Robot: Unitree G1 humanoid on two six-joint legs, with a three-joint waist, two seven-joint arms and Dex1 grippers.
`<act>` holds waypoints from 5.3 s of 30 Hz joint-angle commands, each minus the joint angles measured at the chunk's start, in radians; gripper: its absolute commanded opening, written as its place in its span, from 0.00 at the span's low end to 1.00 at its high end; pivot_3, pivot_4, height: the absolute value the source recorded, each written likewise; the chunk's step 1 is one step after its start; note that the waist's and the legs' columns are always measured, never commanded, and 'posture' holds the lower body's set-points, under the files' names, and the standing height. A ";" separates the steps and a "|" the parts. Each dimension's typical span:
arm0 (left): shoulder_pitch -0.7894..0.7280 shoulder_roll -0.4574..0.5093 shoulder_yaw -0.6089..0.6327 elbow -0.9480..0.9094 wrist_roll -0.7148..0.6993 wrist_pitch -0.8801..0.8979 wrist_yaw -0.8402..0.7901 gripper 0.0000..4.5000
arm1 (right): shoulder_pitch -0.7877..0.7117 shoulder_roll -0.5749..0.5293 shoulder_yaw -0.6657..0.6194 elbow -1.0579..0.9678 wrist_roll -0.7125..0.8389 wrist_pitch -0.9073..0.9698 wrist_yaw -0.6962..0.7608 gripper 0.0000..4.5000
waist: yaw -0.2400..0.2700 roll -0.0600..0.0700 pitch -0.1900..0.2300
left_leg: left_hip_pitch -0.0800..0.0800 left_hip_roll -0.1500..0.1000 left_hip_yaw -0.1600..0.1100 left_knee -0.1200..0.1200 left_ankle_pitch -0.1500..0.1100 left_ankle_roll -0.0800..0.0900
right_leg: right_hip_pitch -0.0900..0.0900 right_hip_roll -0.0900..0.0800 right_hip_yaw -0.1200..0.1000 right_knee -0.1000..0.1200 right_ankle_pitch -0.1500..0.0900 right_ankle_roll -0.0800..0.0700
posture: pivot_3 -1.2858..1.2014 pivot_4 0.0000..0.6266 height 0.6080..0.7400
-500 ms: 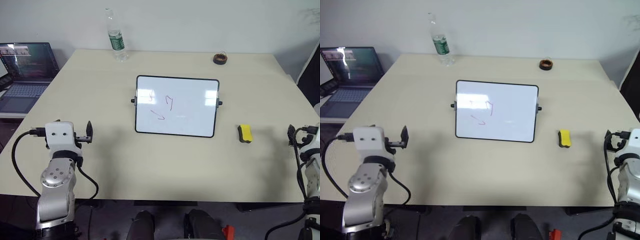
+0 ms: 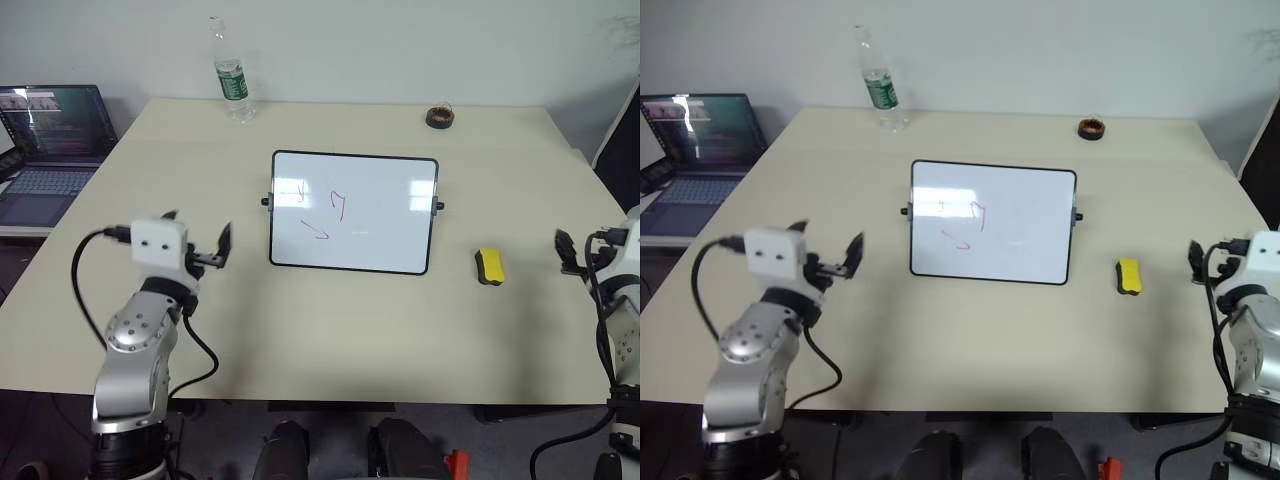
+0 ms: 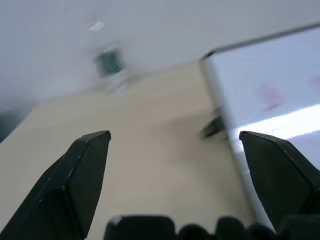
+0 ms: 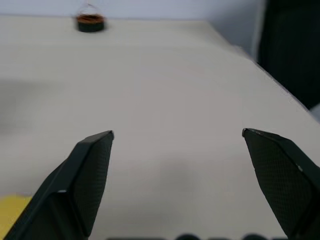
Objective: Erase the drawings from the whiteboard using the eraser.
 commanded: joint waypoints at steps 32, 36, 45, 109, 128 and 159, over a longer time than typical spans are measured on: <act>-0.383 0.132 -0.375 0.292 -0.191 -0.040 -0.904 1.00 | 0.020 0.250 0.207 -0.214 -0.125 0.210 -0.220 1.00 | -0.004 0.002 0.001 | -0.005 -0.001 0.000 0.000 0.000 0.001 | -0.006 0.003 0.000 0.000 0.000 0.000 | 0.52 0.24 1.00; -0.381 0.122 -0.377 0.298 -0.181 -0.047 -0.896 1.00 | 0.003 0.260 0.207 -0.176 -0.139 0.185 -0.226 1.00 | -0.005 0.002 0.001 | -0.005 -0.001 0.000 0.000 0.000 0.001 | -0.006 0.003 0.000 0.000 0.000 0.000 | 0.52 0.24 1.00; -0.311 0.145 -0.351 0.295 -0.152 -0.055 -0.851 1.00 | -0.030 0.274 0.206 -0.115 -0.165 0.156 -0.240 0.38 | -0.005 0.002 0.001 | -0.005 -0.001 0.000 0.000 0.000 0.001 | -0.006 0.003 0.000 0.001 0.000 0.000 | 0.52 0.24 1.00; -0.053 0.212 -0.196 0.048 -0.041 0.157 -0.350 1.00 | -0.742 0.327 0.847 0.697 -0.714 -0.590 0.209 0.26 | -0.004 0.002 0.001 | -0.004 0.001 -0.002 0.001 0.000 0.001 | -0.007 -0.001 -0.002 0.004 0.000 -0.001 | 0.52 0.24 1.00; -0.062 0.198 -0.225 0.063 -0.039 0.140 -0.358 1.00 | -0.617 0.291 0.826 0.517 -0.645 -0.330 0.440 0.25 | 0.000 0.001 0.001 | 0.001 0.001 -0.004 0.002 0.000 0.001 | -0.001 -0.001 -0.003 0.005 0.000 -0.001 | 0.52 0.24 1.00; -0.061 0.197 -0.238 0.051 -0.055 0.156 -0.369 1.00 | -0.624 0.228 0.858 0.498 -0.765 -0.386 0.287 0.25 | 0.001 0.000 0.000 | 0.007 0.000 -0.003 0.001 0.002 0.000 | 0.003 0.000 -0.002 0.006 0.001 -0.002 | 0.52 0.24 1.00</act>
